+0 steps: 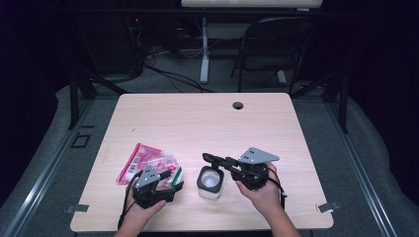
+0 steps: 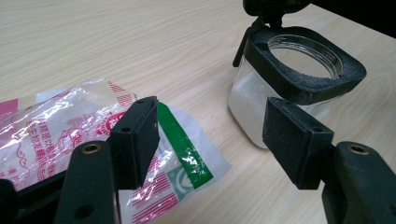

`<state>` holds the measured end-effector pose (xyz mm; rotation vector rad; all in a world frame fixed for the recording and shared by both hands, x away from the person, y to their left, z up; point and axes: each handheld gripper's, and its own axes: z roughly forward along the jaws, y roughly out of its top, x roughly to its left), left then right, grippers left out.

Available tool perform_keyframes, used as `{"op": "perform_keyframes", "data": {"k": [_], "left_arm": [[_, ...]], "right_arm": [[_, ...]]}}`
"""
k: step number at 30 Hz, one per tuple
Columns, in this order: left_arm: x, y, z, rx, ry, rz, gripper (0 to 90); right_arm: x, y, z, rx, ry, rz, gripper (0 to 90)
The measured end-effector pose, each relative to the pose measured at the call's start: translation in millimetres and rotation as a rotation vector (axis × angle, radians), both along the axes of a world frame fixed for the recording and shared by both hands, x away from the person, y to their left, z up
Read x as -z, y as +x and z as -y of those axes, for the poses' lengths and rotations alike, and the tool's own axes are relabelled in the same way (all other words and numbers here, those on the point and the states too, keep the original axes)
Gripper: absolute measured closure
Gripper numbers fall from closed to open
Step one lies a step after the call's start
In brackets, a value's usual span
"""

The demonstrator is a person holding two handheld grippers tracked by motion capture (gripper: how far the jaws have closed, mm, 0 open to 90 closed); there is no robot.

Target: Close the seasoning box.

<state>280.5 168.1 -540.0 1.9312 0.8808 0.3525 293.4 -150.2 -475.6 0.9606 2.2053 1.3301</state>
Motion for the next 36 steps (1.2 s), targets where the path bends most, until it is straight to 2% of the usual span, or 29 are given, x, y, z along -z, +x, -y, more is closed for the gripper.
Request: {"op": "perform_keyframes", "data": {"k": [7,14,19,36], "left_arm": [[-0.5,2.7,2.8,0.012,0.000,-0.005,35.8],[-0.1,5.4,4.1,0.019,-0.002,-0.005,35.8],[0.1,6.6,4.4,0.020,-0.004,-0.004,35.9],[-1.4,8.0,6.3,0.028,-0.004,0.002,36.0]], "right_arm": [[5.9,-4.5,-5.6,-0.007,-0.019,-0.009,71.3],[15.0,-4.8,-8.7,-0.030,-0.020,-0.060,62.5],[19.9,-6.6,-11.4,-0.035,-0.036,-0.063,57.3],[27.7,-10.0,-10.9,-0.046,-0.059,-0.090,54.7]]}}
